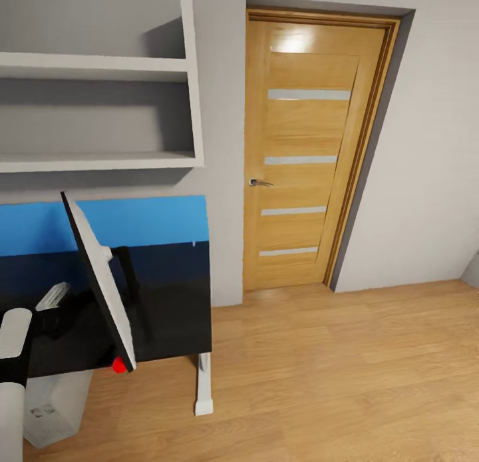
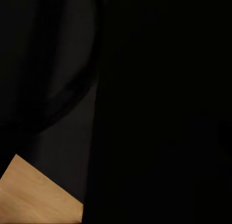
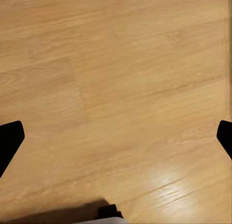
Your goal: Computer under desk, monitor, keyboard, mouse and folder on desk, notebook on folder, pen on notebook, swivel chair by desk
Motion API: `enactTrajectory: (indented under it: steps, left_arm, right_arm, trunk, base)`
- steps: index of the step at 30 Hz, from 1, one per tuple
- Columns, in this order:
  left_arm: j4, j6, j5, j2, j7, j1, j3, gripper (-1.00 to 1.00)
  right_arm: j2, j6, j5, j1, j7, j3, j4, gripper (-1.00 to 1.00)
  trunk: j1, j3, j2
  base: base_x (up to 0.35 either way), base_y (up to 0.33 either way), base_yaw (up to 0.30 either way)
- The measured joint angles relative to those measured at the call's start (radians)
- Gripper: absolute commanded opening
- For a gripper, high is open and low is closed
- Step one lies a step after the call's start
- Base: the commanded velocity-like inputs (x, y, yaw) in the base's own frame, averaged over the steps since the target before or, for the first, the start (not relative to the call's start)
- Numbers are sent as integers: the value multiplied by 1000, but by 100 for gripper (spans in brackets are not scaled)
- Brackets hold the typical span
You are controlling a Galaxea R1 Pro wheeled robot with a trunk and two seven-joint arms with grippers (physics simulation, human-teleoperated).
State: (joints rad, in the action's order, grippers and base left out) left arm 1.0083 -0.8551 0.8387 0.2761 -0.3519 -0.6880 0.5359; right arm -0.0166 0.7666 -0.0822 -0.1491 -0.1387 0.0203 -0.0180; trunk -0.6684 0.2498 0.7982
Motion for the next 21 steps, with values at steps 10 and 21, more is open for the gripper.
enactTrajectory:
  steps: [10, 21]
  left_arm:
    - [-1, 0, 0, -1, -1, 0, 0, 100]
    - [-3, 2, 4, -2, -1, 0, 0, 100]
  right_arm:
    - [0, 0, 0, 0, 0, 0, 0, 100]
    - [0, 0, 0, 0, 0, 0, 0, 100]
  trunk:
    - [0, -11, 0]
    - [0, -16, 0]
  base:
    - [0, 0, -161]
    - [0, 0, -51]
